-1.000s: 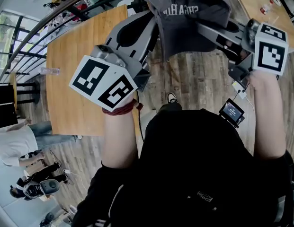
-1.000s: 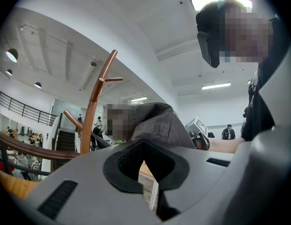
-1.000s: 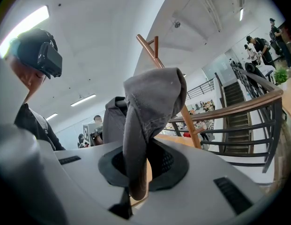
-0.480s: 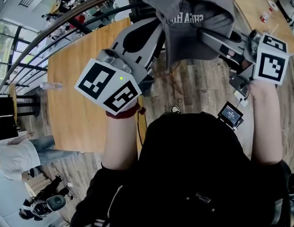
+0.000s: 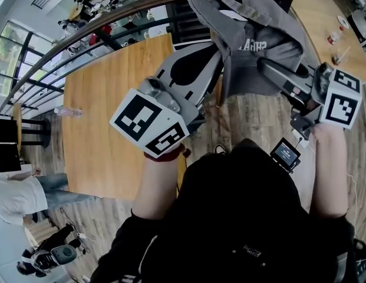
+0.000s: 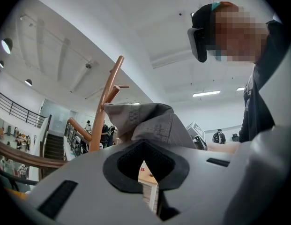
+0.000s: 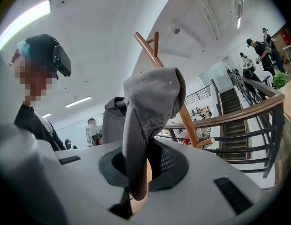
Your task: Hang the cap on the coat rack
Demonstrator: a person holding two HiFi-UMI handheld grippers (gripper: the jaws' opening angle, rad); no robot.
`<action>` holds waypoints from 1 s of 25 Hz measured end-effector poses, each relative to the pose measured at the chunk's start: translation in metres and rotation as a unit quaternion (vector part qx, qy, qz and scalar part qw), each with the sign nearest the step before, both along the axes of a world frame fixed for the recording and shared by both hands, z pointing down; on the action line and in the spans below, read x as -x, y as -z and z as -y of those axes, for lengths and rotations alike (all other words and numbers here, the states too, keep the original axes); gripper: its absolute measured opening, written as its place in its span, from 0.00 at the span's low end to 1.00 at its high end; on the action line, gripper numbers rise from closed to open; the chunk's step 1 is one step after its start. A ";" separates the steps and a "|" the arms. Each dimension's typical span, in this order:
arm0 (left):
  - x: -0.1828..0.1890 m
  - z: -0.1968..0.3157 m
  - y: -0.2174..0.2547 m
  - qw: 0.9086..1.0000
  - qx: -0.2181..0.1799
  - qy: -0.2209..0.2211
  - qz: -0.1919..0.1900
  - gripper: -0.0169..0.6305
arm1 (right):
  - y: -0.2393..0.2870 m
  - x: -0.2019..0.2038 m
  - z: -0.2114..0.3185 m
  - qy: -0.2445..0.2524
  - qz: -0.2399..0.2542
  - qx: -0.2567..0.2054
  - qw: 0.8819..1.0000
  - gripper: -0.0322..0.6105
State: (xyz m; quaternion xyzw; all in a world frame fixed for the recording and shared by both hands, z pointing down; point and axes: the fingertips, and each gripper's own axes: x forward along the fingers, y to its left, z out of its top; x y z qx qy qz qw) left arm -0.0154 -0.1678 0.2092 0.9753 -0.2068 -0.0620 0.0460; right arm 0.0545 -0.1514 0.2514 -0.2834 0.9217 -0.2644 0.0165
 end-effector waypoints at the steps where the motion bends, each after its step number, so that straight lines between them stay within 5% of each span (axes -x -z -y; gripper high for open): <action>1: 0.000 0.000 -0.002 1.000 0.000 0.003 0.001 0.03 | -0.002 0.000 0.001 0.003 0.001 -0.001 1.000 0.11; 6: 0.005 0.000 -0.003 1.000 0.014 0.019 0.000 0.03 | -0.003 0.004 0.001 0.017 0.011 0.007 1.000 0.11; 25: 0.007 -0.005 0.012 0.999 -0.033 0.017 -0.018 0.03 | 0.007 0.006 -0.002 0.018 0.023 -0.024 0.999 0.11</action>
